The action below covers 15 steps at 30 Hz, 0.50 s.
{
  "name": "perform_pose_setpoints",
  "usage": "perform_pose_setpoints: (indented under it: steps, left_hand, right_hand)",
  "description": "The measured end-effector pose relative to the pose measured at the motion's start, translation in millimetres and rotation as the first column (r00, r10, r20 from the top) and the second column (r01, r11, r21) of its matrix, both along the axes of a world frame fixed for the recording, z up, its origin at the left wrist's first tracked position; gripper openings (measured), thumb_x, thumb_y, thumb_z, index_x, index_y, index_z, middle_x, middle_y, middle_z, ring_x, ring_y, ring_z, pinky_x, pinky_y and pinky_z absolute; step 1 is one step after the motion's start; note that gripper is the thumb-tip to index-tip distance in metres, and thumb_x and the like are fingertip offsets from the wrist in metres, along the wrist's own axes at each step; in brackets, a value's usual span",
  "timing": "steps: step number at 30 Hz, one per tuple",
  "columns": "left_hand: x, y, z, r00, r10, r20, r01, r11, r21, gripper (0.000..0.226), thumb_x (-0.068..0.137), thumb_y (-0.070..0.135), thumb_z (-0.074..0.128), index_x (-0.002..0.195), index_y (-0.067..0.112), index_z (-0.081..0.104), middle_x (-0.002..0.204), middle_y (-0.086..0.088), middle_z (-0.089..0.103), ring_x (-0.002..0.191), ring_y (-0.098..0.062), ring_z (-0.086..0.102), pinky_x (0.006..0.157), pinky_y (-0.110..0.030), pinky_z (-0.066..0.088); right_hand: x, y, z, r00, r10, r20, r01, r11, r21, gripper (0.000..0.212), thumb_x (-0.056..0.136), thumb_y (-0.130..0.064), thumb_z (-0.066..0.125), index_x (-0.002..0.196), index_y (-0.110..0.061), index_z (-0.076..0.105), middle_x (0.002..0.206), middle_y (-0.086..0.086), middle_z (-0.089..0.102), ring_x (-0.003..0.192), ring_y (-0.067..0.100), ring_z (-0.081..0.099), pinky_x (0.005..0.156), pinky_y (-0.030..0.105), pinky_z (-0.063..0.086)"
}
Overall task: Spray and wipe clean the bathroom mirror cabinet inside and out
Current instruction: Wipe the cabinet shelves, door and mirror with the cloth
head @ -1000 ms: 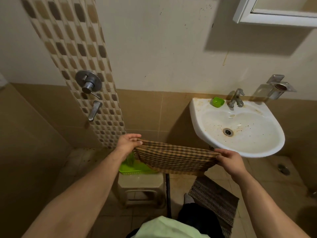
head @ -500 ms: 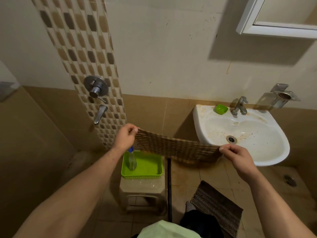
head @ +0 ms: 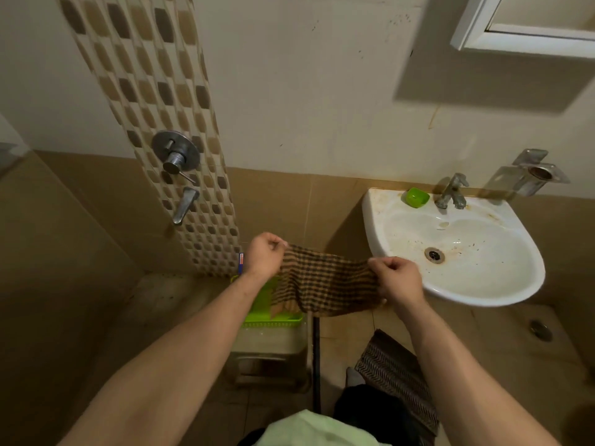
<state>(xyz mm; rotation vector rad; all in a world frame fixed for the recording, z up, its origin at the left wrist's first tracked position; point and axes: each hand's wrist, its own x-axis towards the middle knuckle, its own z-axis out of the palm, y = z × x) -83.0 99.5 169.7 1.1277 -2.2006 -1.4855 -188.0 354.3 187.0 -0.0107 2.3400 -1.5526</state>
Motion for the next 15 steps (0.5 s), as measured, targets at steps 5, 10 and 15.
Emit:
perform_pose_setpoints:
  steps: [5,10,15]
  left_hand:
    - [-7.8,46.4,-12.0,0.946,-0.319,-0.050,0.321,0.912,0.256,0.014,0.099,0.007,0.058,0.089,0.016,0.060,0.077,-0.006,0.065,0.073,-0.025,0.062,0.077,-0.049,0.056]
    - [-1.7,43.6,-16.1,0.891,-0.451,-0.052,0.450,0.862,0.235,0.023,0.085,0.020,0.080,0.101,0.010,0.066,0.074,0.005,0.072,0.068,-0.005,0.066,0.065,-0.022,0.052]
    - [-2.7,30.4,-8.6,0.851,-0.525,0.018,0.513,0.838,0.183,0.024,0.085,-0.007,0.070,0.101,0.011,0.065,0.076,0.001,0.070,0.064,-0.009,0.062,0.056,-0.025,0.050]
  right_hand:
    - [46.9,-43.9,-19.9,0.983,0.128,0.128,-0.123,0.991,-0.047,0.016,0.091,-0.029,0.075,0.082,-0.017,0.080,0.076,0.001,0.078,0.075,0.018,0.073,0.068,0.039,0.060]
    - [54.2,-51.5,-16.5,0.907,0.368,0.206,-0.332,0.924,-0.190,0.027,0.089,-0.013,0.063,0.099,-0.029,0.082,0.087,-0.001,0.080,0.073,0.004,0.070,0.059,0.020,0.051]
    - [32.8,-34.4,-26.9,0.971,0.229,0.074,-0.235,0.968,0.089,0.037,0.085,-0.004,0.069,0.117,-0.022,0.071,0.114,-0.003,0.074,0.105,0.016,0.068,0.073,0.022,0.054]
